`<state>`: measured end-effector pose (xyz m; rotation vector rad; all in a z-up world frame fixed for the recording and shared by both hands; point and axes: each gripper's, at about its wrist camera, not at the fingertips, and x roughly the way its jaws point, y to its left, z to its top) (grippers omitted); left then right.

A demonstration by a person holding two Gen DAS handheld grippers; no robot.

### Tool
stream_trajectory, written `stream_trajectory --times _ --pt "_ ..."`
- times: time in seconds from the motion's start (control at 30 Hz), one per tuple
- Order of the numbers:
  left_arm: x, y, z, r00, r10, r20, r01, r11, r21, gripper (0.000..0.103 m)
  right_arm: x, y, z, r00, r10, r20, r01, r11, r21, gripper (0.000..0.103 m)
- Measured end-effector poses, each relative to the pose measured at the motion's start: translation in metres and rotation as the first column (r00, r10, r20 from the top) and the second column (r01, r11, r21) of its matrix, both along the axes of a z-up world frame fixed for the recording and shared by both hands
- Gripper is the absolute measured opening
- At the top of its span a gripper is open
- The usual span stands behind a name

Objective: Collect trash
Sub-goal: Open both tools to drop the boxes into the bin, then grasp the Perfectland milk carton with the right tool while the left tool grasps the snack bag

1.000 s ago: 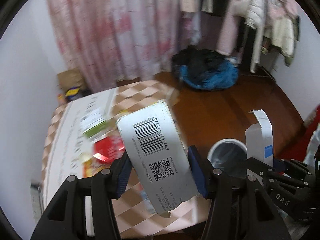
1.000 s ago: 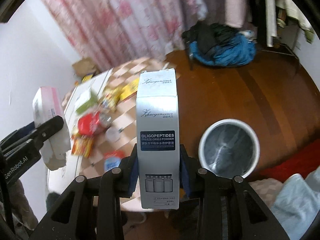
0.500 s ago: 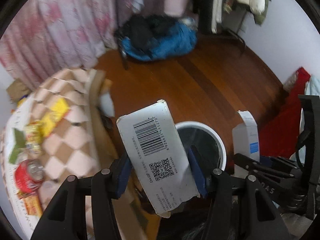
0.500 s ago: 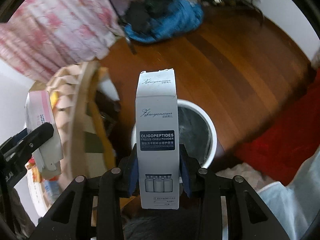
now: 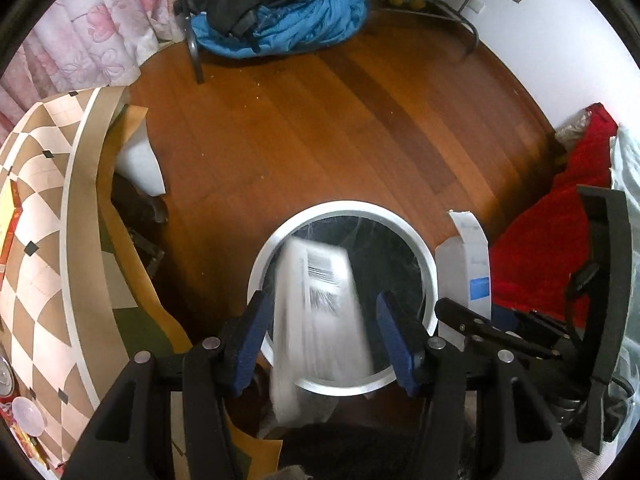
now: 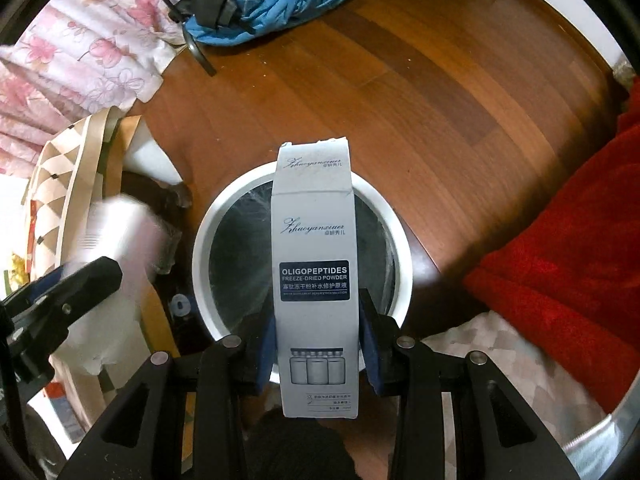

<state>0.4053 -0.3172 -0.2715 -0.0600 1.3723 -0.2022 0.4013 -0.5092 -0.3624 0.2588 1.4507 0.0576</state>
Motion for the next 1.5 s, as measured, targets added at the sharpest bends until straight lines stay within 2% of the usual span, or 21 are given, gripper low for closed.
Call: stream_trajectory --times 0.07,0.17,0.2,0.23,0.3,0.37,0.47,0.63,0.93,1.27,1.5 --pt "0.000 -0.001 -0.001 1.000 0.005 -0.006 -0.005 1.000 0.007 0.076 0.000 -0.003 -0.002 1.000 -0.005 0.005 0.005 1.000 -0.004 0.039" --pt "-0.001 -0.002 0.000 1.000 0.009 -0.005 -0.009 1.000 0.016 0.094 0.003 -0.002 -0.002 1.000 -0.008 0.003 0.008 1.000 -0.007 0.041" --pt "-0.002 -0.002 -0.001 1.000 0.009 -0.005 -0.009 1.000 0.025 0.095 0.002 -0.003 -0.001 1.000 -0.012 -0.002 0.012 1.000 -0.014 0.049" --pt "-0.004 -0.001 0.001 1.000 0.011 -0.002 -0.011 0.999 0.031 0.096 0.002 -0.003 0.000 1.000 -0.016 -0.007 0.016 1.000 -0.017 0.070" --pt "-0.005 0.002 0.002 1.000 0.022 0.005 -0.022 0.999 0.034 0.097 0.000 -0.003 0.003 1.000 -0.020 -0.014 0.020 1.000 -0.021 0.088" --pt "-0.008 0.006 0.005 0.999 0.031 0.016 -0.032 0.999 0.042 0.097 -0.003 0.000 0.010 1.000 -0.010 -0.017 0.009 0.999 -0.046 0.089" --pt "-0.015 0.012 0.014 0.998 0.044 0.041 -0.047 0.997 0.068 0.098 -0.008 0.004 0.018 0.999 0.006 -0.032 -0.009 0.995 -0.095 0.102" --pt "-0.024 0.020 0.030 0.995 0.057 0.082 -0.065 0.993 0.103 0.100 -0.019 0.011 0.040 0.999 0.042 -0.024 -0.045 0.987 -0.156 0.103" --pt "-0.045 0.025 0.072 0.987 0.059 0.152 -0.076 0.991 0.107 0.100 -0.040 0.008 0.092 0.999 0.041 0.008 -0.039 0.984 -0.173 0.103" --pt "-0.075 0.035 0.140 0.965 0.072 0.254 -0.098 0.991 0.091 0.100 -0.070 0.010 0.168 0.993 0.040 0.110 -0.022 0.987 -0.157 0.103" --pt "-0.102 0.064 0.184 0.939 0.118 0.322 -0.162 0.980 0.113 0.100 -0.095 0.033 0.230 0.975 0.040 0.220 -0.021 0.996 -0.087 0.103"
